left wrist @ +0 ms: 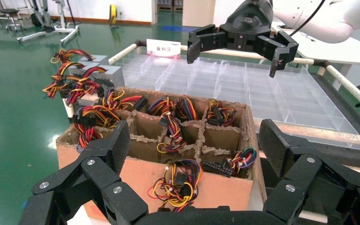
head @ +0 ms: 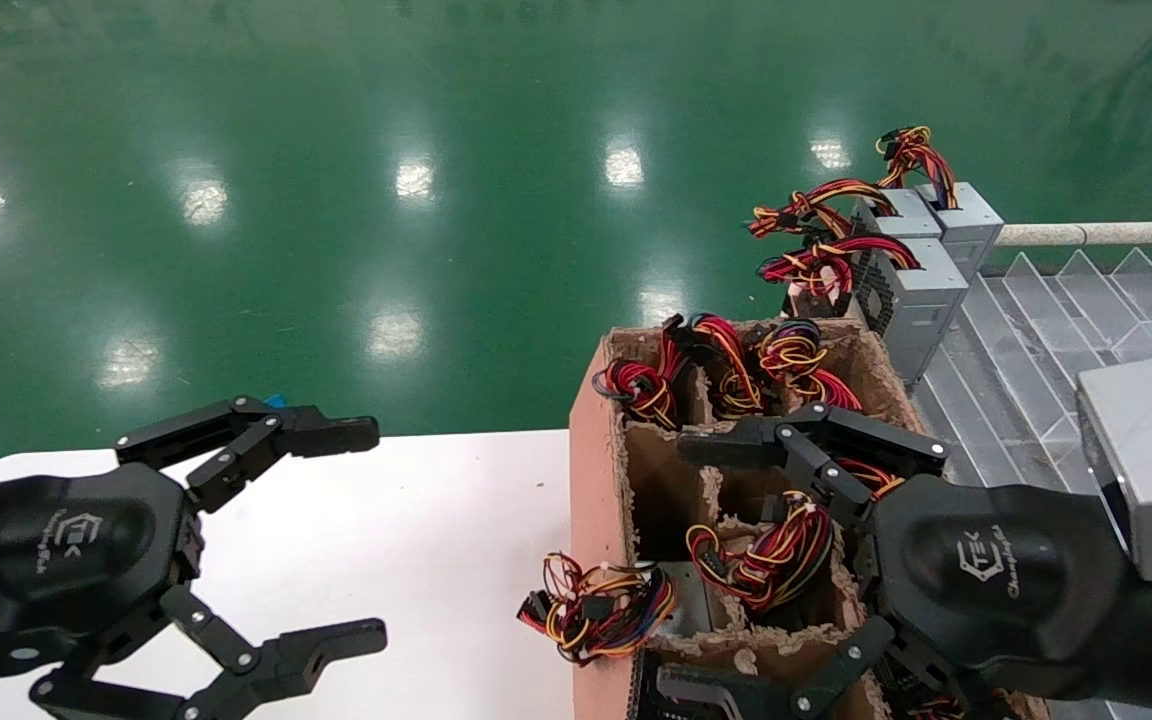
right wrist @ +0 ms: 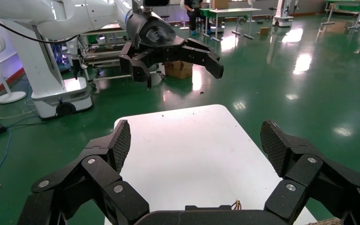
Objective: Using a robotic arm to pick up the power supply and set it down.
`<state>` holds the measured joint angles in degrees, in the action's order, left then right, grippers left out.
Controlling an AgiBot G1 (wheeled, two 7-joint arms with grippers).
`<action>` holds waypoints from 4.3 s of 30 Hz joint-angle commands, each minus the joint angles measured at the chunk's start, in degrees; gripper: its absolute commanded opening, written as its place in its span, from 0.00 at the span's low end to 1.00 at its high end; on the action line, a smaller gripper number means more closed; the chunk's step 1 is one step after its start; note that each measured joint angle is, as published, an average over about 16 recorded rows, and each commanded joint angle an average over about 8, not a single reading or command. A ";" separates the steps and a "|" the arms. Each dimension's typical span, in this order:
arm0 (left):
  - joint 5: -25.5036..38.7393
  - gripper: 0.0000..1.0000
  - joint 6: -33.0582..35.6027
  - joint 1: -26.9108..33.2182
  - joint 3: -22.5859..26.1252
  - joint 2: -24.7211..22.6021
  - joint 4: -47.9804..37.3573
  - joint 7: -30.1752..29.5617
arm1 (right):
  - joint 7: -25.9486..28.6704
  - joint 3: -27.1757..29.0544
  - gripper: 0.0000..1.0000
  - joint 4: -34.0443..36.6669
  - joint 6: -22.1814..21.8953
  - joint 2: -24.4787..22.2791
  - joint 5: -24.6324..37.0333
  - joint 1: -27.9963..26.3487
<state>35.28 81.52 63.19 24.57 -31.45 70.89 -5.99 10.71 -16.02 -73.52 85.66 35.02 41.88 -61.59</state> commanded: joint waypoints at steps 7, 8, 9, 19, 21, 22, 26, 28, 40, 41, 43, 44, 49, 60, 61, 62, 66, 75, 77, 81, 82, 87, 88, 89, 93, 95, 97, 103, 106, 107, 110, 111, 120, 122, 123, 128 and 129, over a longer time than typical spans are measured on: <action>0.00 1.00 0.00 0.00 0.00 0.00 0.00 0.00 | 0.00 0.00 1.00 0.00 0.00 0.00 0.00 0.00; 0.00 1.00 0.00 0.00 0.00 0.00 0.00 0.00 | 0.00 0.00 1.00 0.00 0.00 0.00 0.00 0.00; 0.00 1.00 0.00 0.00 0.00 0.00 0.00 0.00 | 0.00 0.00 1.00 0.00 0.00 0.00 0.00 0.00; 0.00 1.00 0.00 0.00 0.00 0.00 0.00 0.00 | 0.00 0.00 1.00 0.00 0.00 0.00 0.00 0.00; 0.00 1.00 0.00 0.00 0.00 0.00 0.00 0.00 | 0.00 0.00 1.00 0.00 0.00 0.00 0.00 0.00; 0.00 1.00 0.00 0.00 0.00 0.00 0.00 0.00 | 0.00 0.00 1.00 0.00 0.00 0.00 0.00 0.00; 0.00 1.00 0.00 0.00 0.00 0.00 0.00 0.00 | 0.00 0.00 1.00 0.00 0.00 0.00 0.00 0.00; 0.00 1.00 0.00 0.00 0.00 0.00 0.00 0.00 | 0.00 0.00 1.00 0.00 0.00 0.00 0.00 0.00; 0.00 0.00 0.00 0.00 0.00 0.00 0.00 0.00 | 0.00 0.00 1.00 0.00 0.00 0.00 0.00 0.00; 0.00 0.00 0.00 0.00 0.00 0.00 0.00 0.00 | 0.00 0.00 1.00 0.00 0.00 0.00 0.00 0.00; 0.00 0.00 0.00 0.00 0.00 0.00 0.00 0.00 | 0.01 0.00 1.00 -0.01 0.00 0.00 0.00 0.00; 0.00 0.00 0.00 0.00 0.00 0.00 0.00 0.00 | 0.00 0.00 1.00 -0.01 0.00 0.00 0.00 0.00; 0.00 0.00 0.00 0.00 0.00 0.00 0.00 0.00 | -0.04 -0.03 1.00 0.10 -0.27 -0.09 0.36 -0.03; 0.00 0.00 0.00 0.00 0.00 0.00 0.00 0.00 | -0.32 -3.04 1.00 -0.90 -3.78 0.00 9.62 -1.00; 0.00 0.00 0.00 0.00 0.00 0.00 0.00 0.00 | -0.31 -3.53 1.00 -0.77 -4.16 0.41 10.54 -0.89; 0.00 0.00 0.00 0.00 0.00 0.00 0.00 0.00 | -0.30 -4.01 1.00 -0.59 -4.51 0.87 11.34 -0.76; 0.00 0.00 0.00 0.00 0.00 0.00 0.00 0.00 | -0.15 -5.81 1.00 0.24 -5.41 2.60 14.12 -0.44; 0.00 0.00 0.00 0.00 0.00 0.00 0.00 0.00 | 2.29 -8.92 1.00 0.09 -3.56 2.93 18.33 -1.54; 0.00 0.00 0.00 0.00 0.00 0.00 0.00 0.00 | 2.81 -9.42 1.00 0.15 -3.16 2.71 19.06 -1.59; 0.00 0.00 0.00 0.00 0.00 0.00 0.00 0.00 | 3.38 -10.06 0.94 0.34 -2.82 2.72 19.83 -1.50; 0.00 0.00 0.00 0.00 0.00 0.00 0.00 0.00 | 3.47 -10.15 0.91 0.37 -2.80 2.79 19.91 -1.47; 0.00 0.00 0.00 0.00 0.00 0.00 0.00 0.00 | 3.78 -10.51 0.54 0.49 -2.81 3.42 19.97 -1.36; 0.00 0.00 0.00 0.00 0.00 0.00 0.00 0.00 | 3.83 -10.58 0.46 0.54 -2.83 3.56 19.99 -1.33; 0.00 0.00 0.00 0.00 0.00 0.00 0.00 0.00 | 3.87 -10.67 0.39 0.61 -2.85 3.71 20.03 -1.30; 0.00 0.00 0.00 0.00 0.00 0.00 0.00 0.00 | 3.88 -10.99 0.14 1.01 -2.92 4.25 20.26 -1.15; 0.00 0.00 0.00 0.00 0.00 0.00 0.00 0.00 | 3.85 -11.10 0.06 1.18 -2.95 4.44 20.36 -1.09; 0.00 0.00 0.00 0.00 0.00 0.00 0.00 0.00 | 3.82 -11.18 0.01 1.28 -2.97 4.58 20.42 -1.05; 0.00 0.00 0.00 0.00 0.00 0.00 0.00 0.00 | 3.88 -11.27 0.00 1.26 -3.06 4.70 20.50 -0.95; 0.00 0.00 0.00 0.00 0.00 0.00 0.00 0.00 | 3.89 -11.24 0.00 1.17 -3.22 4.64 20.58 -0.90; 0.00 0.00 0.00 0.00 0.00 0.00 0.00 0.00 | 3.89 -11.22 0.00 1.12 -3.30 4.61 20.61 -0.87; 0.00 0.00 0.00 0.00 0.00 0.00 0.00 0.00 | 3.86 -11.15 0.00 0.95 -3.56 4.49 20.72 -0.76; 0.00 0.00 0.00 0.00 0.00 0.00 0.00 0.00 | 3.85 -11.13 0.00 0.88 -3.66 4.45 20.76 -0.72; 0.00 0.00 0.00 0.00 0.00 0.00 0.00 0.00 | 4.02 -10.89 0.00 0.01 -4.10 3.86 20.81 -0.42; 0.00 0.00 0.00 0.00 0.00 0.00 0.00 0.00 | 4.07 -10.81 0.00 -0.14 -4.13 3.68 20.75 -0.39; 0.00 0.00 0.00 0.00 0.00 0.00 0.00 0.00 | 4.10 -10.77 0.00 -0.20 -4.14 3.58 20.73 -0.38; 0.00 0.00 0.00 0.00 0.00 0.00 0.00 0.00 | 4.21 -10.46 0.00 -0.54 -4.03 2.96 20.50 -0.53; 0.00 0.00 0.00 0.00 0.00 0.00 0.00 0.00 | 4.26 -10.36 0.00 -0.63 -3.97 2.79 20.38 -0.60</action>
<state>35.27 81.52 63.19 24.57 -31.45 70.89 -5.99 15.04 -26.26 -74.18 81.79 37.66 62.00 -62.21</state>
